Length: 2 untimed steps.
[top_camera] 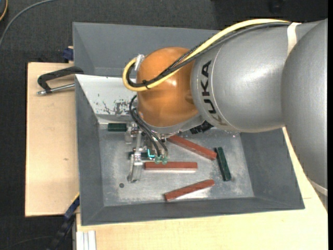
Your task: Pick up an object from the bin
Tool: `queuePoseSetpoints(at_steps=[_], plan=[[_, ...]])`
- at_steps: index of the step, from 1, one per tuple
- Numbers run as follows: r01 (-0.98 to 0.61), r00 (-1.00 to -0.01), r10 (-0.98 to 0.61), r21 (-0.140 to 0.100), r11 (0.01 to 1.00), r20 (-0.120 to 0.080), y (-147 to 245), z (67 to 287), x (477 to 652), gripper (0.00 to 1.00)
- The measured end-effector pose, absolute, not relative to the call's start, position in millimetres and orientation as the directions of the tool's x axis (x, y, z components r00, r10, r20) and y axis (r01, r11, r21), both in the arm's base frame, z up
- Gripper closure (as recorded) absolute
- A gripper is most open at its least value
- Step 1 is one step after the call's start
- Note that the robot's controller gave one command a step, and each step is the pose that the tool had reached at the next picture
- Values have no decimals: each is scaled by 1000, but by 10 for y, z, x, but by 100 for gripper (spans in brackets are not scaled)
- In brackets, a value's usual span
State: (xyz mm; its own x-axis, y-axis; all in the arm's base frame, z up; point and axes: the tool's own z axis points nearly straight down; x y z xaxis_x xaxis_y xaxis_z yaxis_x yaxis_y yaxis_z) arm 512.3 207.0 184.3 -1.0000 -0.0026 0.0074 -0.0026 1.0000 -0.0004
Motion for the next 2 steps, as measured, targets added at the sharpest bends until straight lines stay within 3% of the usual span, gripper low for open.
queuePoseSetpoints(at_steps=[1,2], plan=[[210,-978,210,-3,978,5,1467,675,5668,0],[209,-978,209,2,978,1,1491,709,5678,100]])
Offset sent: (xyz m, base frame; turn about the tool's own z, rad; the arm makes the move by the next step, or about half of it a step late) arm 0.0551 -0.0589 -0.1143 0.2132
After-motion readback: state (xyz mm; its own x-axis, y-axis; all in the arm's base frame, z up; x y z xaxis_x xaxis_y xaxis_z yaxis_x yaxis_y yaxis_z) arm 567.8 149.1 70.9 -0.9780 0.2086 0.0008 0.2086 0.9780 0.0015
